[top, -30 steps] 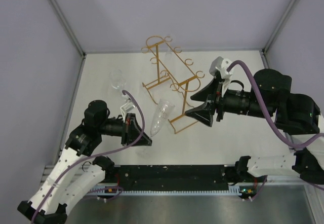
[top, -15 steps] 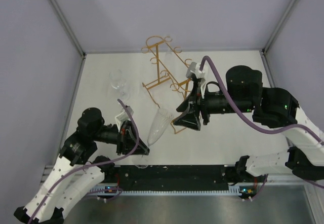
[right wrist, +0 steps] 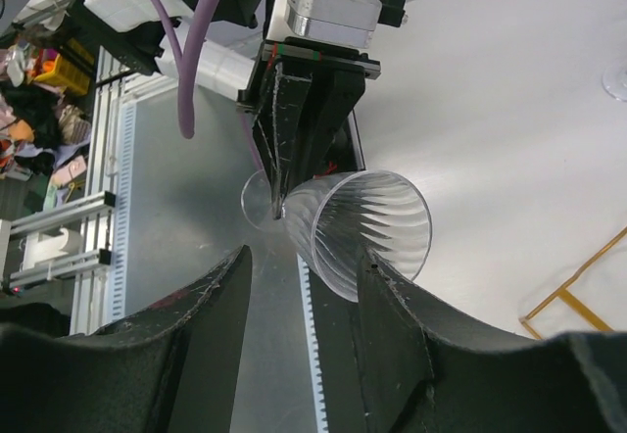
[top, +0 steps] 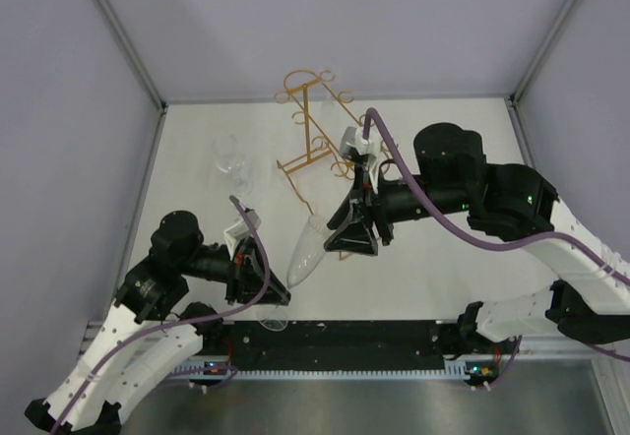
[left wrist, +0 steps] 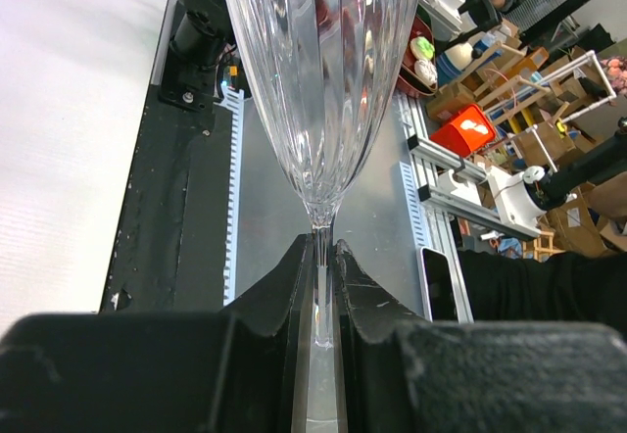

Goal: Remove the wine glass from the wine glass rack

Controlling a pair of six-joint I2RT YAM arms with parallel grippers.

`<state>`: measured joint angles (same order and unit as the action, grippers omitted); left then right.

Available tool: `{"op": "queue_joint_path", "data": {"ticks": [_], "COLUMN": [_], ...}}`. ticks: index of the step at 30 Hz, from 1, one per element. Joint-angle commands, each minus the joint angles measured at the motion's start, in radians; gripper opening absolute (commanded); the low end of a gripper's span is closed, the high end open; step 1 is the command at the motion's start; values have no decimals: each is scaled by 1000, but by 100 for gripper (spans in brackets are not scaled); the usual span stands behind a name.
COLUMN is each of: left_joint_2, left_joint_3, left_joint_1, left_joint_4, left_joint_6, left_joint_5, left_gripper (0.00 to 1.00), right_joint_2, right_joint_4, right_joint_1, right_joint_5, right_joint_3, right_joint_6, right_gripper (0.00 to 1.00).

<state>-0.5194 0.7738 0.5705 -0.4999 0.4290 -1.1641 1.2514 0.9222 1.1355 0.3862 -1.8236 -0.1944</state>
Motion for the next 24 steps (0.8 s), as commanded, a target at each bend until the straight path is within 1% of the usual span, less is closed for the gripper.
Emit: {"op": "queue_joint_path", "data": {"ticks": [1,8,10,15,19,22,23,24], "left_joint_2": [4,9,9,13,7,10,13,15], "left_joint_3": [7,9,9,9,10,16,18,16], "left_joint_1": [9,19,17,19,20,23,23,23], "left_joint_4": [47,47,46,47,50,50,54,55], "left_joint_6": [-26,-32,-35,-49,-53,-62,-65,-67], "left_joint_5": [-26,-28,-28,-32,-39,-43,-45,-46], "left_gripper": [0,0,0,0,0,4,7,12], "right_joint_2": [23,40,40,40,43,43,43,43], "right_joint_4": [-34,-34,-34,-33,-34,-34,-34,-34], "right_joint_1": [-13,-13,-11,-14,-22,-23,-23,-23], "right_joint_5": [54,91,100,141,203,213,221,229], "right_joint_3": [-46,-48,-43,-40,-43,-39,-39,-39], "right_joint_6": [9,10,16,13,3,1,1,0], "right_gripper": [46,41,36,19,16,12,10,7]}}
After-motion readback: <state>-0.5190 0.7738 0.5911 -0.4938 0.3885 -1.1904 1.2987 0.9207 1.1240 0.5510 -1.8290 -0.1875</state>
